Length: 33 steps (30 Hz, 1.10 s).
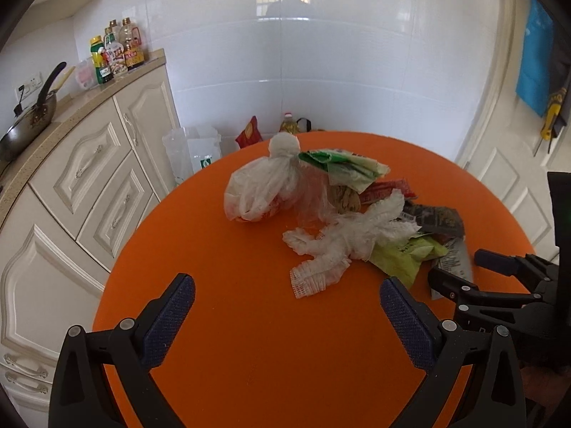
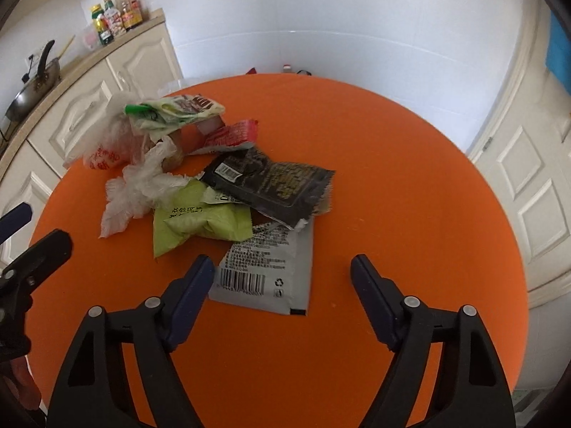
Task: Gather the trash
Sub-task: 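Grasp the white barcode wrapper with the right tool while the left tool grasps the white mesh netting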
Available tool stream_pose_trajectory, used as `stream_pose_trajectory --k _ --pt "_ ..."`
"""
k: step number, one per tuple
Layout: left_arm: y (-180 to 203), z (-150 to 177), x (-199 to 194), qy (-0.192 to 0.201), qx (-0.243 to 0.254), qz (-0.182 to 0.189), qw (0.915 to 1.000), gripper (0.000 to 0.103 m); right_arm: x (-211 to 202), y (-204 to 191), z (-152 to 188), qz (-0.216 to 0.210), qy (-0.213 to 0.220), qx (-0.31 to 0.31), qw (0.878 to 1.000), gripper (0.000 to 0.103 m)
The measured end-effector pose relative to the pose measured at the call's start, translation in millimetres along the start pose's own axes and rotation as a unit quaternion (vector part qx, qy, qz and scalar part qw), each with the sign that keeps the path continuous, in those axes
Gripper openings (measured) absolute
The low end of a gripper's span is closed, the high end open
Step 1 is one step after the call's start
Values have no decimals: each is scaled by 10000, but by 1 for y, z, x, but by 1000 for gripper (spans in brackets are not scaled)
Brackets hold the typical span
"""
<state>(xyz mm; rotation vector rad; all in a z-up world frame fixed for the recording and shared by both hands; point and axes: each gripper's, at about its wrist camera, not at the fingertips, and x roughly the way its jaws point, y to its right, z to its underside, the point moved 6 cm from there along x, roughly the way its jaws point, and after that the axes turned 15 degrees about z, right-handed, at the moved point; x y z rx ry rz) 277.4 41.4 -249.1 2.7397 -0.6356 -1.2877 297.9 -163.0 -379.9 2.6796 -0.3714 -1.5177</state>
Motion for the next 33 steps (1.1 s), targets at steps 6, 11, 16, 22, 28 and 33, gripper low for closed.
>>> stream_pose_trajectory --k 6,11,16,22,28,33 --pt "-2 -15 42 -183 221 -33 9996 102 0 -1 -1 42 213 -316 9993 47" --pt "0 -29 77 -314 448 2 9985 102 -1 5 3 -38 189 -377 9991 44" --pt "8 -34 115 -629 584 274 9959 86 -5 14 8 -195 134 -250 9994 43" --pt "12 -49 127 -526 383 856 9942 28 -9 23 14 -241 99 -115 9996 43" --pt "4 -55 132 -412 115 1123 9928 19 -16 25 19 -348 108 -52 9993 43" --pt "2 -39 123 -328 28 1098 9934 19 -24 31 28 -389 119 -11 9992 41"
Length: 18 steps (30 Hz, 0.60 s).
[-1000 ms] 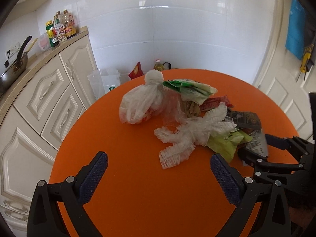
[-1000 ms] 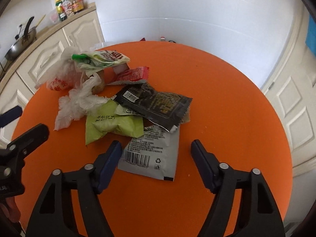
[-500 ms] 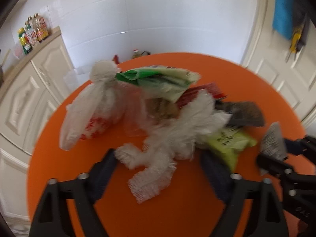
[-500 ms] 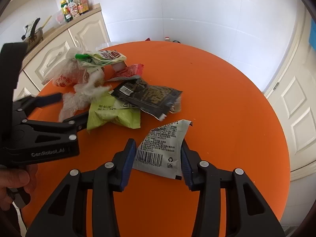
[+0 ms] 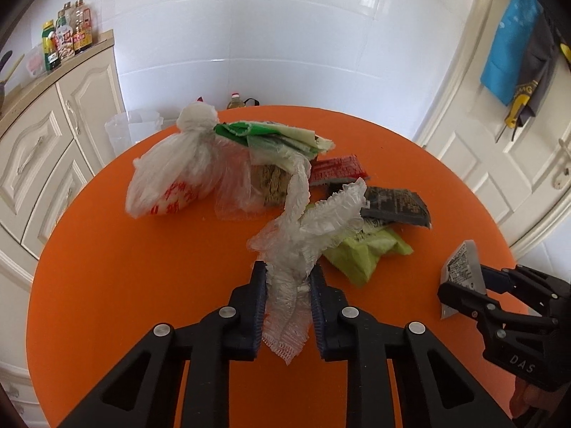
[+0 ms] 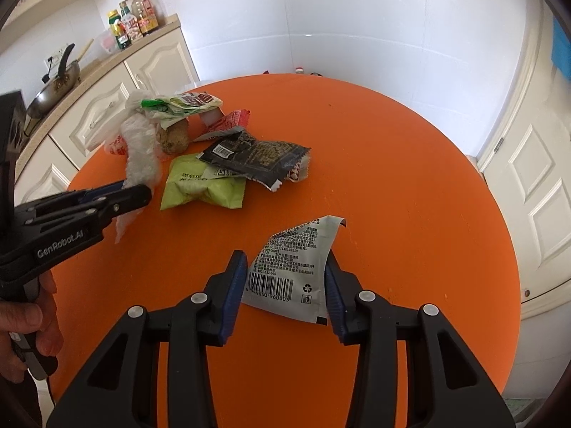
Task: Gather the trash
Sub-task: 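Grasp the white barcode wrapper with the right tool while the left tool grasps the white mesh netting, then carry the wrapper and netting over the blue bucket and open both tools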
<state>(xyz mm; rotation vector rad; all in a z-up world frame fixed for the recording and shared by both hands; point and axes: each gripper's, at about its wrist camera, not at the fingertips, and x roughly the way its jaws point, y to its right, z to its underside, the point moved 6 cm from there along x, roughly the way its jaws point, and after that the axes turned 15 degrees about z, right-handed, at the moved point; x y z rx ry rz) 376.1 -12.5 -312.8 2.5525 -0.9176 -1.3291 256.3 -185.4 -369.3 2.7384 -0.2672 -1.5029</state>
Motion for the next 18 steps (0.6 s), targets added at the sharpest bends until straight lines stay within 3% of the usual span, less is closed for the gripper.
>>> stream_pose_trajectory --k 9,18 --pt "6 19 -30 252 -109 50 9996 19 -34 11 11 -141 228 164 9995 40" --pt "44 18 -63 674 215 225 9972 19 -88 22 9 -218 724 293 9967 40"
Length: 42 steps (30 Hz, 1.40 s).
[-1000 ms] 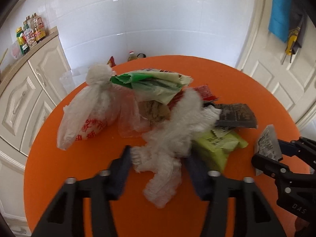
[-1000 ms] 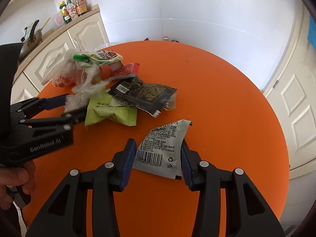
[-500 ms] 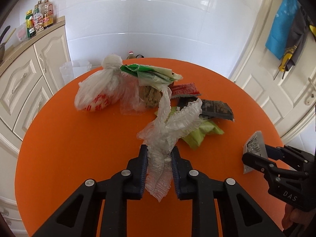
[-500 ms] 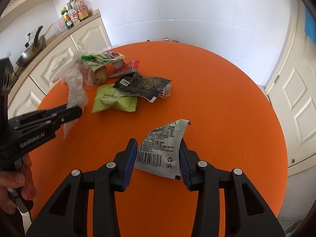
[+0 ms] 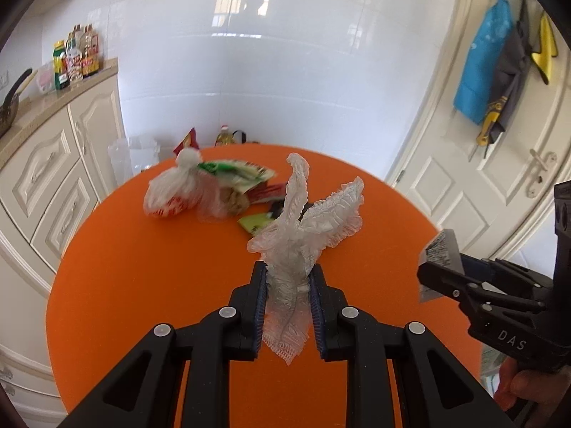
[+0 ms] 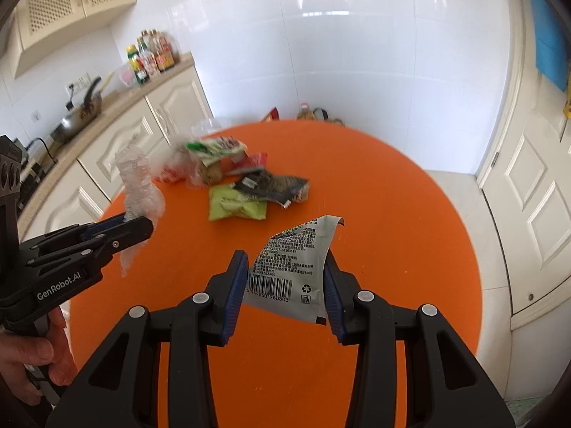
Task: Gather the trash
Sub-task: 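Carry the wrapper and netting over the blue bucket and open both tools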
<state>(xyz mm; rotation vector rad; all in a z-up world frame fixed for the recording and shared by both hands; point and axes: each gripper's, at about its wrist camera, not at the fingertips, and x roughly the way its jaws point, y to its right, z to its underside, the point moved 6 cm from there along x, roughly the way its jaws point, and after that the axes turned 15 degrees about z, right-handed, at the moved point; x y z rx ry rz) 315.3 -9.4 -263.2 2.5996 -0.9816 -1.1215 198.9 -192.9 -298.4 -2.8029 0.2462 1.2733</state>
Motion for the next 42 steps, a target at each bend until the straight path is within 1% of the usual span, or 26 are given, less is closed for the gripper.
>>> stream_pose_trajectory --k 3,5,7,8,10,11,14,18,22,24,27,29,32,35,38,40,42 --pt "16 -3 -8 95 172 66 9998 19 -18 7 -4 -47 165 81 9998 40" --pt "36 1 -18 150 296 102 9994 19 -30 14 -4 -47 283 144 9995 40" --pt "48 1 -23 191 402 136 9989 19 -41 22 -5 -77 382 233 9990 40" --pt "63 3 -30 217 458 170 9986 19 -48 26 -5 -56 442 267 9987 40" --pt "75 4 -34 256 563 219 9978 19 -60 35 -6 -33 551 326 9979 40" --pt "89 9 -43 276 612 245 9974 19 -66 40 -6 -27 608 370 9975 40" --pt "117 11 -58 342 772 337 9959 19 -82 57 -8 35 767 492 9958 40" --pt "146 13 -65 382 974 526 9931 19 -104 89 -5 207 952 701 9928 40" --pt "184 15 -58 276 1269 852 9879 19 -123 136 2 511 1073 999 9879 40" --pt "203 14 -46 146 1399 1057 9844 19 -129 164 9 701 1083 1181 9846 40" --pt "234 19 -24 -97 1658 1339 9770 19 -138 208 26 989 1045 1512 9780 40" --pt "253 24 -7 -277 1804 1498 9717 19 -141 237 43 1192 959 1750 9726 40" --pt "283 37 23 -652 1960 1778 9621 19 -138 274 65 1417 789 2034 9656 40" --pt "303 51 54 -1055 1996 1996 9535 19 -128 307 90 1579 551 2281 9592 40" --pt "318 68 89 -1453 2053 2075 9454 19 -109 335 117 1641 251 2566 9522 40" --pt "324 79 109 -1709 2061 2100 9403 19 -94 345 132 1669 68 2677 9489 40" --pt "325 82 129 -1940 2021 2124 9362 19 -78 356 148 1654 -136 2805 9454 40"
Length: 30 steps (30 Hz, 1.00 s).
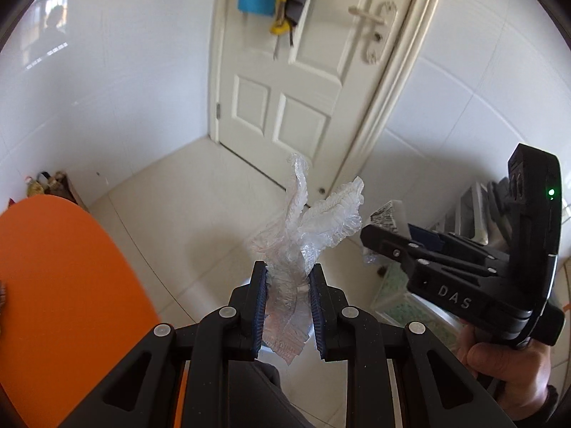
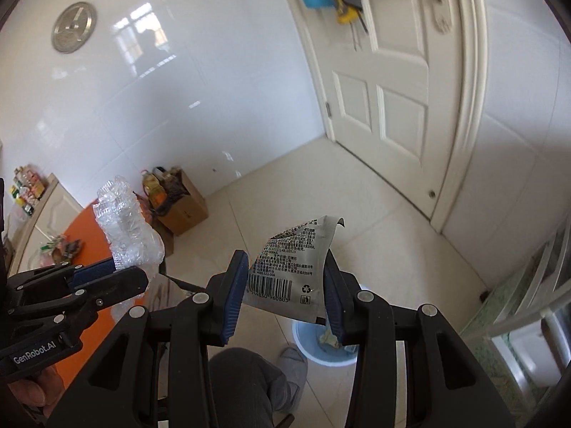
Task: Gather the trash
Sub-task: 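Carry the wrapper and netting over the blue bucket and open both tools, then move both open tools back over the table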
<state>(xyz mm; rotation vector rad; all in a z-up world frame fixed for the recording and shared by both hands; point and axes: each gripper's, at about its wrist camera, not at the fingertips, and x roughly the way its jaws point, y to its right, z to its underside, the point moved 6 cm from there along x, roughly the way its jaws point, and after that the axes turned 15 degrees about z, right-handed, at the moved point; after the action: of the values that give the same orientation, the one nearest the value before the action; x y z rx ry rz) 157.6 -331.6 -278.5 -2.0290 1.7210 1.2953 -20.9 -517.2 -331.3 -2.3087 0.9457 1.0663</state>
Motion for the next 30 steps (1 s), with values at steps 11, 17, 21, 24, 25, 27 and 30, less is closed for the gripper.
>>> stream_pose_trajectory --k 11,17,21,24,25,27,30 --pt "-37 -33 115 -1240 -456 137 9911 19 111 33 36 136 -1132 427 9926 40" --pt "-53 -41 164 -1734 -767 108 9818 21 152 39 55 136 -1590 538 9857 43" --pt "-61 -56 189 -1909 -829 -16 9781 38 169 44 58 106 -1746 633 9825 49" --pt "-64 -62 194 -1881 -832 -197 9784 60 178 50 58 150 -1832 762 9800 77" --pt "-64 -63 199 -1894 -830 -233 9781 66 178 53 58 199 -1831 808 9796 85" --pt "-63 -66 201 -1880 -874 -192 9781 73 176 59 59 224 -1805 940 9788 91" --pt "-58 -64 194 -1808 -783 -296 9800 75 172 68 59 303 -1769 1044 9782 99"
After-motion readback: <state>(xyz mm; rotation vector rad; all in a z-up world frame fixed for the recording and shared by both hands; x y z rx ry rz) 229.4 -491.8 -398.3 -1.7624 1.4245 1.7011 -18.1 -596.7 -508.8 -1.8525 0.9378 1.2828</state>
